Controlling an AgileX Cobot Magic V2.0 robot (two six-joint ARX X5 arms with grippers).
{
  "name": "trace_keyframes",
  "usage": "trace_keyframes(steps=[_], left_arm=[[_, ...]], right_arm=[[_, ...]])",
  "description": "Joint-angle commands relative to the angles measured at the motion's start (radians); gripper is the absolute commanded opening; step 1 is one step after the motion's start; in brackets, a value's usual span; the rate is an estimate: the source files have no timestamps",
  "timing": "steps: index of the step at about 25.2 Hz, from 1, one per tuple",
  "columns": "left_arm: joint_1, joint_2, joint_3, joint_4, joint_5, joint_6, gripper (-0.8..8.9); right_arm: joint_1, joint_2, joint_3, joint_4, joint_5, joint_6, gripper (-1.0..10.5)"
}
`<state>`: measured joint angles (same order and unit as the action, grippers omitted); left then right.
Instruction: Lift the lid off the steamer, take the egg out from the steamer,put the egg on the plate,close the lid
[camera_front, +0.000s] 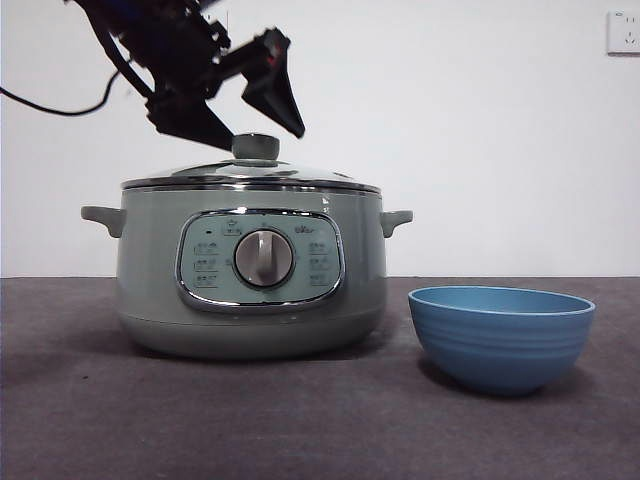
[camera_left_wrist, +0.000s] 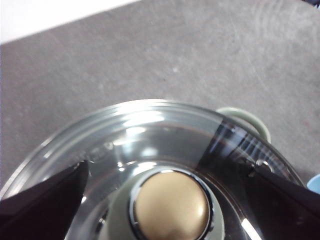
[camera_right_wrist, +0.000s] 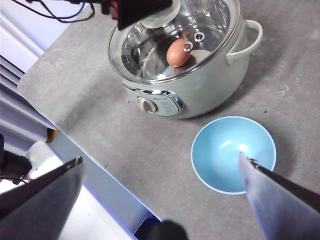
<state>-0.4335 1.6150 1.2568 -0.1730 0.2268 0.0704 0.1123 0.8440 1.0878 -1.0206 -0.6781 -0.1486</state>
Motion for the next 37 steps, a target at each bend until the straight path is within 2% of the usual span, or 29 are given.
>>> trace_keyframes(steps=[1, 10, 13, 16, 19, 23, 25, 30, 37], left_arm=[[-0.008, 0.017, 0.001, 0.007, 0.003, 0.01, 5.03], [-0.017, 0.018, 0.001, -0.069, -0.016, 0.004, 4.94], [-0.017, 0.018, 0.001, -0.069, -0.015, 0.0, 3.71], [-0.019, 0.018, 0.001, -0.068, -0.014, -0.026, 2.95], [-0.018, 0.018, 0.001, -0.074, -0.014, -0.026, 1.47], [-0.018, 0.018, 0.001, -0.084, -0.012, -0.026, 0.89], [-0.018, 0.018, 0.001, -0.082, -0.012, -0.026, -0.12], [-0.018, -0.011, 0.01, -0.078, -0.013, -0.026, -0.08], [-0.016, -0.152, 0.01, -0.089, -0.013, -0.026, -0.09]], right_arm=[[0.003, 0.001, 0.0, 0.006, -0.001, 0.002, 6.0], [0.003, 0.001, 0.0, 0.007, 0.0, 0.002, 6.0], [0.003, 0.001, 0.0, 0.008, 0.001, 0.002, 6.0], [0.003, 0.001, 0.0, 0.008, 0.003, 0.002, 6.0], [0.003, 0.001, 0.0, 0.008, 0.003, 0.002, 6.0], [0.003, 0.0, 0.0, 0.008, 0.003, 0.002, 6.0], [0.003, 0.0, 0.0, 0.008, 0.003, 0.002, 6.0], [0.003, 0.001, 0.0, 0.01, 0.003, 0.002, 6.0], [0.003, 0.011, 0.0, 0.02, 0.003, 0.002, 6.0]])
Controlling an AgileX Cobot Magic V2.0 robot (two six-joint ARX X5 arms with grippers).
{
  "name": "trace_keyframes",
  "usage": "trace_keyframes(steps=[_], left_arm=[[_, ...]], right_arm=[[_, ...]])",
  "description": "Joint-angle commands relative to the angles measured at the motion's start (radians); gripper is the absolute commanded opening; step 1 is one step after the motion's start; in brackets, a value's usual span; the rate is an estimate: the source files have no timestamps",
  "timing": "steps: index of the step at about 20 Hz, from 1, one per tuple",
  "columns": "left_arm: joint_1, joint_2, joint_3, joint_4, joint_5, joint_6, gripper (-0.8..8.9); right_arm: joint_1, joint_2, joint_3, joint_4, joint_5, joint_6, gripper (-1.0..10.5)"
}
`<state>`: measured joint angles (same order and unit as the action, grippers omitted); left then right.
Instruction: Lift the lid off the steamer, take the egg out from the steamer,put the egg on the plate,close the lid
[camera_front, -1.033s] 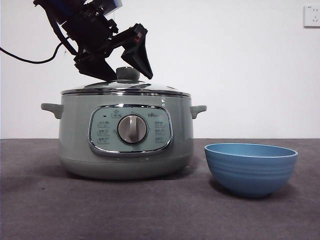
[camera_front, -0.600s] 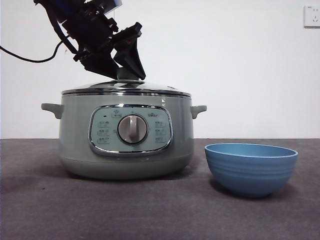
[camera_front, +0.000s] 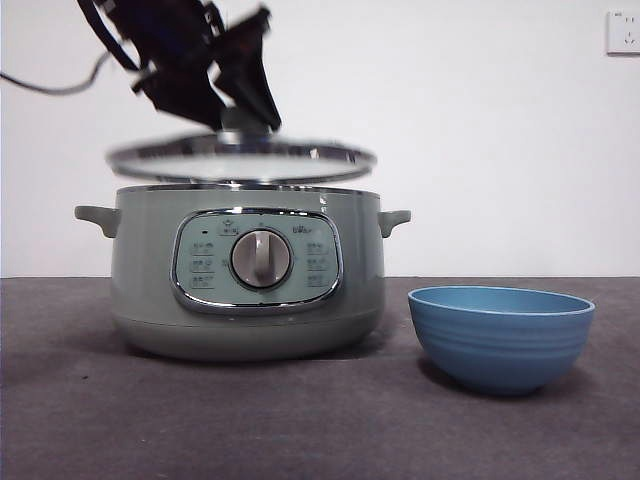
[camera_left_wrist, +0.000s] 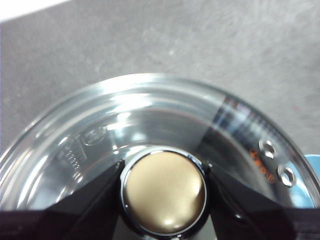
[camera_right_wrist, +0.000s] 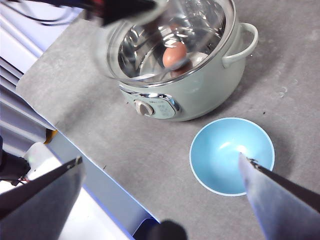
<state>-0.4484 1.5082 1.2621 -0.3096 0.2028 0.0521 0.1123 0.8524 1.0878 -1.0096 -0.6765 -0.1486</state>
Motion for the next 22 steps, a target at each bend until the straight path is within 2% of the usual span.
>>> trace_keyframes(steps=[1, 6, 8, 10, 14, 18, 22], left_arm=[[-0.002, -0.069, 0.005, 0.046, 0.011, -0.007, -0.09], [-0.002, -0.231, 0.005, -0.036, 0.009, -0.011, -0.09], [-0.002, -0.316, 0.005, -0.087, 0.006, -0.03, -0.08], [-0.002, -0.411, 0.005, -0.146, -0.039, -0.03, -0.08], [-0.002, -0.6, 0.005, -0.291, -0.103, -0.032, -0.08], [-0.002, -0.759, 0.005, -0.423, -0.185, -0.055, -0.08], [-0.002, -0.898, 0.005, -0.562, -0.211, -0.107, -0.08]], right_arm=[[0.003, 0.005, 0.0, 0.009, 0.002, 0.002, 6.0], [0.003, 0.024, 0.0, 0.032, 0.001, 0.014, 6.0], [0.007, 0.042, 0.0, 0.081, -0.005, 0.064, 6.0], [0.03, 0.061, 0.0, 0.142, -0.004, 0.116, 6.0], [0.121, 0.124, 0.0, 0.286, 0.007, 0.221, 6.0], [0.252, 0.232, 0.002, 0.426, 0.109, 0.292, 6.0], [0.371, 0.382, 0.039, 0.517, 0.218, 0.313, 6.0]])
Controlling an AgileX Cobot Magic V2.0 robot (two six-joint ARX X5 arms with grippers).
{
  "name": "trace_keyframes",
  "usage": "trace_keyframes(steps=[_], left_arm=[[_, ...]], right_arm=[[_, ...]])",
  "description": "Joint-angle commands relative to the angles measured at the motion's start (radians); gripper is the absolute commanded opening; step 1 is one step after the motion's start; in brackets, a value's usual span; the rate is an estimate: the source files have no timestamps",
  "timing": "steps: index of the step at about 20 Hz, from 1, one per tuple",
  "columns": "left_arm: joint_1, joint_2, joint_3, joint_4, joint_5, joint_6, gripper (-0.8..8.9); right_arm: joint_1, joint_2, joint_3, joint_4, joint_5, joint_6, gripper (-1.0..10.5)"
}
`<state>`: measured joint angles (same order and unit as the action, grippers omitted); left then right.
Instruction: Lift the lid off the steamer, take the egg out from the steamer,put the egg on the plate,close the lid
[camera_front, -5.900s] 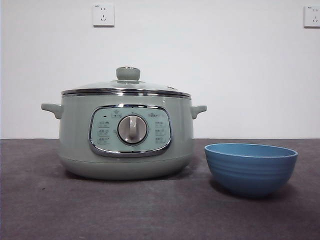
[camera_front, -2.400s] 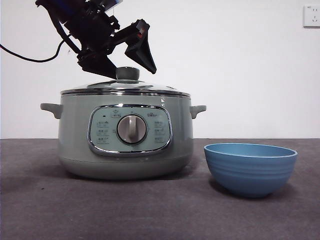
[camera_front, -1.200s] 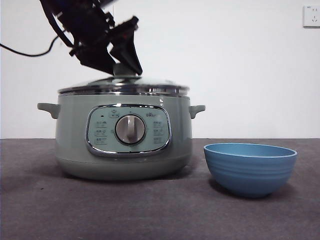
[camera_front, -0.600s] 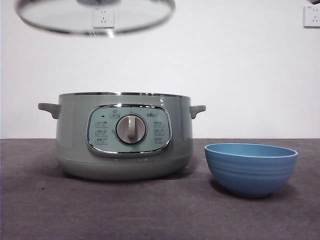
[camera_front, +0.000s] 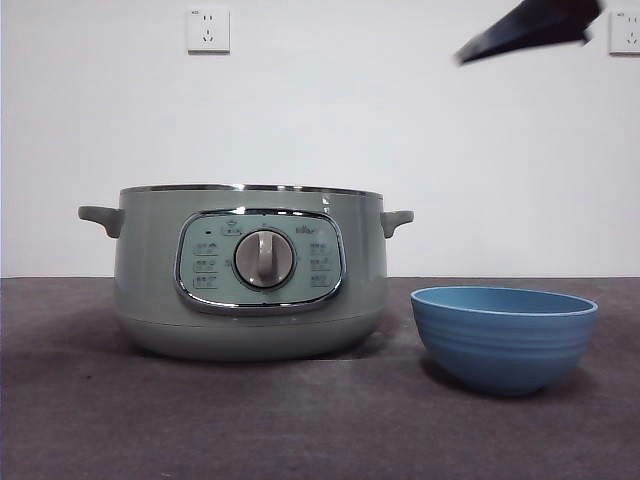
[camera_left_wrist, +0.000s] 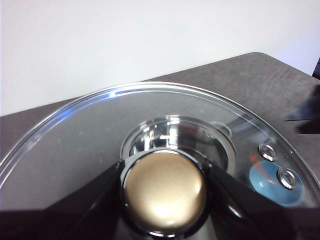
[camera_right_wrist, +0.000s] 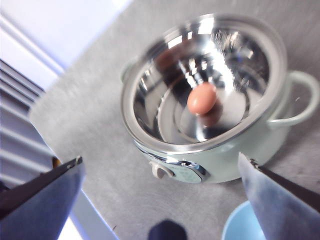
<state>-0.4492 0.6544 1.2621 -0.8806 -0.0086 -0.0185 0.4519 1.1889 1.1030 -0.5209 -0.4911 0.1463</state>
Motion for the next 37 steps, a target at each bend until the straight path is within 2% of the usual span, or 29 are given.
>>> trace_keyframes(steps=[1, 3, 5, 6, 8, 14, 21, 37], left_arm=[[-0.001, -0.072, 0.005, -0.023, -0.011, -0.038, -0.08], [-0.001, -0.115, 0.005, -0.083, -0.042, -0.039, -0.08], [-0.001, -0.139, 0.005, -0.132, -0.042, -0.042, -0.08], [-0.001, -0.15, 0.005, -0.153, -0.042, -0.041, -0.08], [-0.001, -0.161, 0.005, -0.169, -0.041, -0.04, -0.08], [-0.001, -0.162, 0.005, -0.169, -0.037, -0.033, -0.08], [-0.001, -0.162, 0.005, -0.169, -0.035, -0.021, -0.08], [-0.001, -0.162, 0.005, -0.179, -0.035, -0.008, -0.08]], right_arm=[[0.064, 0.094, 0.052, 0.032, 0.066, 0.018, 6.0], [0.114, 0.191, 0.125, 0.032, 0.129, 0.018, 6.0], [0.145, 0.286, 0.204, 0.029, 0.139, 0.018, 6.0], [0.169, 0.343, 0.255, 0.018, 0.177, 0.016, 6.0], [0.206, 0.448, 0.353, -0.008, 0.246, -0.005, 6.0], [0.244, 0.716, 0.62, -0.044, 0.335, -0.013, 6.0], [0.244, 0.846, 0.637, -0.026, 0.384, -0.016, 5.9], [0.244, 0.963, 0.637, -0.02, 0.393, -0.012, 5.9]])
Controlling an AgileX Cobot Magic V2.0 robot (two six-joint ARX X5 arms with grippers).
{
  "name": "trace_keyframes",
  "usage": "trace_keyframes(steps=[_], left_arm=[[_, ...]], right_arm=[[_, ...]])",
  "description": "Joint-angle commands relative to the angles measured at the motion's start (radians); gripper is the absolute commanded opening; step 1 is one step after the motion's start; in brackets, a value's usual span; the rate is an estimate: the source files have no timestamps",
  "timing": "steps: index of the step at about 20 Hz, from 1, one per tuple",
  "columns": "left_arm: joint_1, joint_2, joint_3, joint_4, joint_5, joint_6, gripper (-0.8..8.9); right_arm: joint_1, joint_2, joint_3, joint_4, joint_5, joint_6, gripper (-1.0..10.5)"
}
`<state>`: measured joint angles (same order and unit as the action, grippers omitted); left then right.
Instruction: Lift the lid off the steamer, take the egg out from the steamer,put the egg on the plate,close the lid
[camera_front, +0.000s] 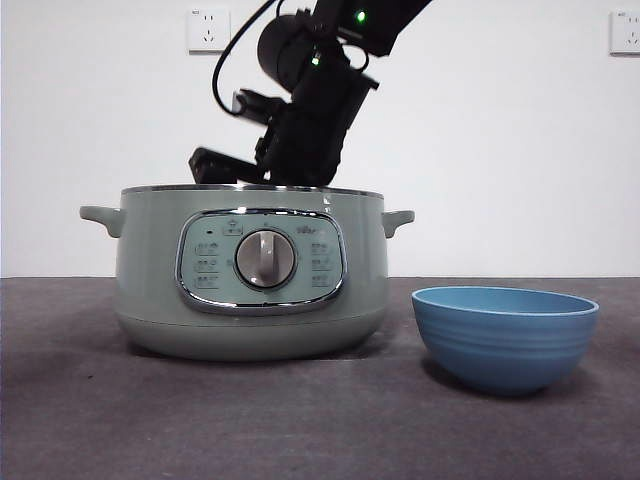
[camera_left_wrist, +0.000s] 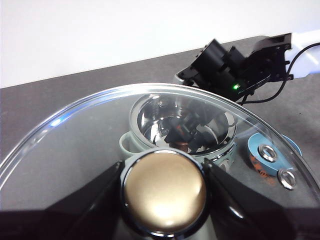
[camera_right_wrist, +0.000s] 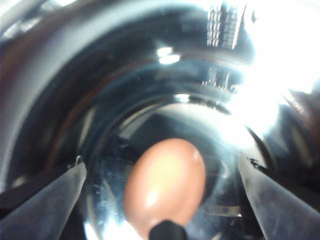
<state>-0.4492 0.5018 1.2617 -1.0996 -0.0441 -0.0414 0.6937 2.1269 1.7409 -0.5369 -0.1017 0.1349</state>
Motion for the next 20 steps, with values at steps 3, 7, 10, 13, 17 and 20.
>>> trace_keyframes(steps=[3, 7, 10, 13, 17, 20], left_arm=[[-0.001, -0.009, 0.005, 0.039, 0.0, 0.016, -0.08], [-0.001, -0.009, 0.005, 0.036, 0.0, 0.015, -0.09], [-0.001, -0.009, 0.005, 0.032, 0.0, 0.015, -0.08], [-0.001, -0.009, 0.005, 0.032, 0.0, 0.015, -0.08], [-0.001, -0.009, 0.005, 0.033, 0.0, 0.015, -0.08], [-0.001, -0.009, 0.005, 0.037, -0.002, 0.015, -0.08]], right_arm=[[0.002, 0.028, -0.001, -0.011, 0.003, -0.001, 4.4], [0.002, 0.028, -0.001, -0.013, 0.004, 0.0, 2.7], [0.002, 0.028, -0.001, -0.015, 0.004, 0.007, 1.8], [0.002, 0.028, -0.001, -0.021, 0.003, 0.006, 0.1], [0.003, -0.007, -0.001, 0.013, 0.0, 0.003, -0.1], [0.003, -0.137, 0.0, 0.01, 0.003, -0.005, -0.1]])
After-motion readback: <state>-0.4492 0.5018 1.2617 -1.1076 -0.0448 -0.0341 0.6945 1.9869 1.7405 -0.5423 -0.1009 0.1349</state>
